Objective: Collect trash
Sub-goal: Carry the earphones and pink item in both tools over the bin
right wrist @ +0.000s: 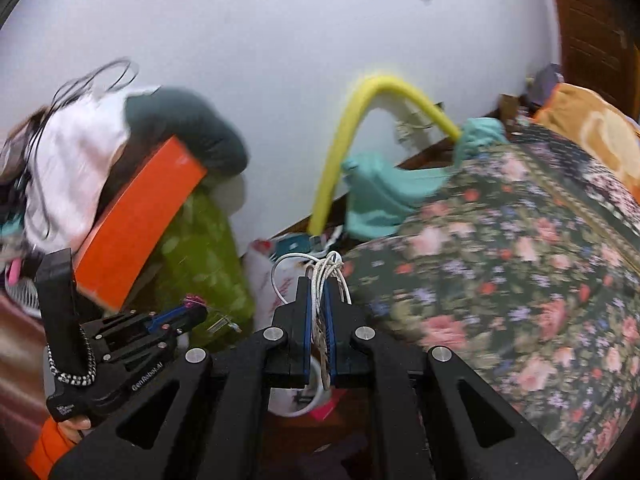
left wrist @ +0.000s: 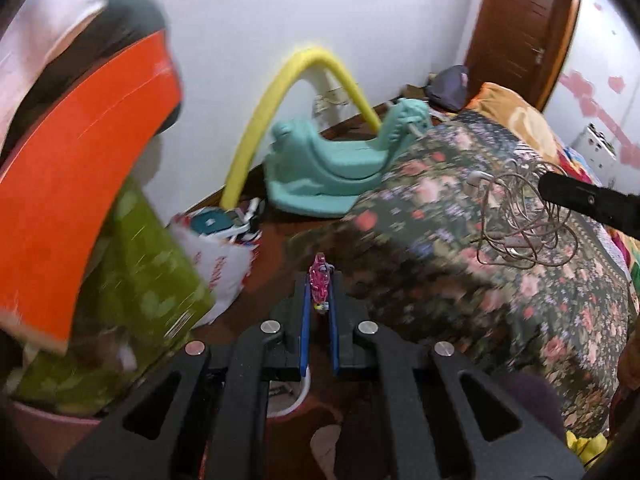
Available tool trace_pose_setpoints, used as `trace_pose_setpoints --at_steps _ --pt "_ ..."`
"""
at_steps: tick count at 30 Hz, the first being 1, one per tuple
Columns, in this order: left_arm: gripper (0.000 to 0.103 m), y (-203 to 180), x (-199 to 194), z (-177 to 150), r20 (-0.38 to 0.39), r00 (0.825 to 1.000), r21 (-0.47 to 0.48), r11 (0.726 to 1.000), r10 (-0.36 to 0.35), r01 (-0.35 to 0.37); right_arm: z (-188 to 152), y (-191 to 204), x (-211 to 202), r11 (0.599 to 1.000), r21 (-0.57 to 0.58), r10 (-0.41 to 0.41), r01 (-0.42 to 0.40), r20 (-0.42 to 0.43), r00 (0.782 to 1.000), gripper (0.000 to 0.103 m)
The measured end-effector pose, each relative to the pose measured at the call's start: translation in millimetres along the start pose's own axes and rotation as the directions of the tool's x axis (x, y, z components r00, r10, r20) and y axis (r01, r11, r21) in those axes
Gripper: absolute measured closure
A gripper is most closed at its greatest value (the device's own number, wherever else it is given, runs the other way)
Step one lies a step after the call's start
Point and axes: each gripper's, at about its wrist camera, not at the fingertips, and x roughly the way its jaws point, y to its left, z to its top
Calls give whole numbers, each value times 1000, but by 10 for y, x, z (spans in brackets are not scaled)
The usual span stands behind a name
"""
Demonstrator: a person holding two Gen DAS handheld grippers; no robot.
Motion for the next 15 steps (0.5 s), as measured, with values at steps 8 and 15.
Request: trace_pose_setpoints --at_steps 8,15 --pt "96 518 -45 -489 -67 996 -85 994 57 -62 -210 623 440 991 -101 79 -90 -102 992 97" --pt "96 809 224 -811 -152 986 -154 984 61 -84 -436 986 928 977 -155 108 -144 -221 969 97"
